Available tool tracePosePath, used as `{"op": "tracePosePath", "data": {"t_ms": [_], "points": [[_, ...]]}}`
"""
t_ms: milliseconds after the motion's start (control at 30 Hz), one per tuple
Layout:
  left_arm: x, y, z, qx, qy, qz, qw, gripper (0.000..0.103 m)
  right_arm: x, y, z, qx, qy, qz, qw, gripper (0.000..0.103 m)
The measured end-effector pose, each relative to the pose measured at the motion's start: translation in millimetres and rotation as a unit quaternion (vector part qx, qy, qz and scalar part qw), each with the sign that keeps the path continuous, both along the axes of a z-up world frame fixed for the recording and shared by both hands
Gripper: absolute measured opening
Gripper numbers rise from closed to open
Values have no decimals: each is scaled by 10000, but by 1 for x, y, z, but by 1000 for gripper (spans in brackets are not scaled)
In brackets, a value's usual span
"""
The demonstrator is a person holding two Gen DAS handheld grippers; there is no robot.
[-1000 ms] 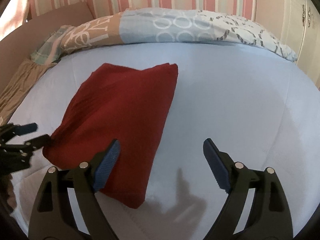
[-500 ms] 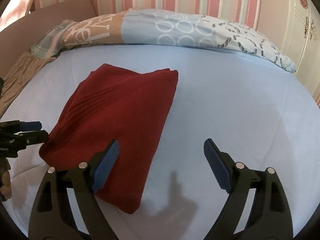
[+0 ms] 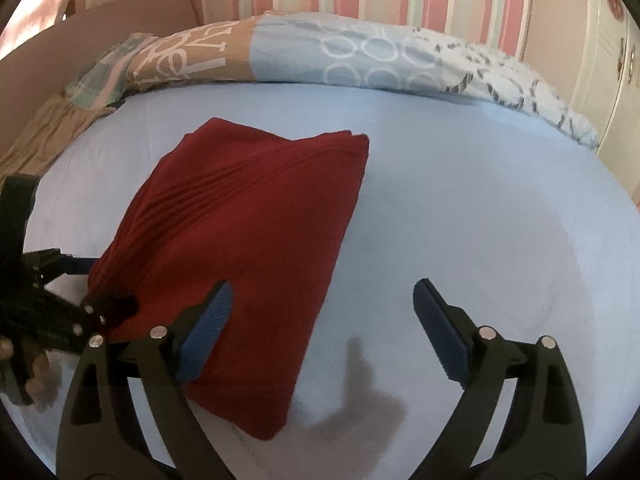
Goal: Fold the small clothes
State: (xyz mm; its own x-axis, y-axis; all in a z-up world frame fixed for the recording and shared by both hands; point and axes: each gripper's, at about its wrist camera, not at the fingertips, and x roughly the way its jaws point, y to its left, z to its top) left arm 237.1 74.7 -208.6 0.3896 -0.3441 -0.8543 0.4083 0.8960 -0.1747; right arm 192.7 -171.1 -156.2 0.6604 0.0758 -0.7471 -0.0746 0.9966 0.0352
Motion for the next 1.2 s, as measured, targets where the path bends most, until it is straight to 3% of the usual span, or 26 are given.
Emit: {"op": "tracePosePath", "data": {"t_ms": [100, 167, 233, 367, 467, 533, 700, 767, 967, 1200], "points": [[-1, -7, 2, 188, -168, -79, 9996, 100, 13, -5, -2, 365, 52, 0, 9993, 92], [-1, -9, 3, 189, -170, -112, 9996, 90, 22, -6, -5, 610, 93, 101, 9980, 92], [-3, -13, 3, 243, -155, -114, 9995, 87, 31, -2, -8, 554, 143, 142, 9983, 92], [-2, -19, 3, 367, -146, -64, 9992, 86, 49, 2, -15, 719, 289, 276, 9966, 92], [-3, -16, 1, 328, -92, -38, 9994, 86, 62, 6, -30, 855, 644, 325, 9937, 92], [-4, -17, 1, 366, -137, -36, 9992, 86, 62, 7, -31, 954, 530, 347, 9934, 89], [-12, -26, 9, 519, -356, 0, 9980, 70, 63, 19, -30, 628, 522, 488, 9955, 67], [-14, -30, 12, 564, -438, 35, 9974, 58, 60, 21, -25, 496, 433, 563, 9962, 55], [-14, -38, 20, 669, -451, 287, 9963, 45, 53, 26, -21, 199, 273, 704, 9969, 48], [-22, -46, 38, 903, -623, 616, 9921, 39, 44, 28, -4, -91, -47, 885, 9960, 45]]}}
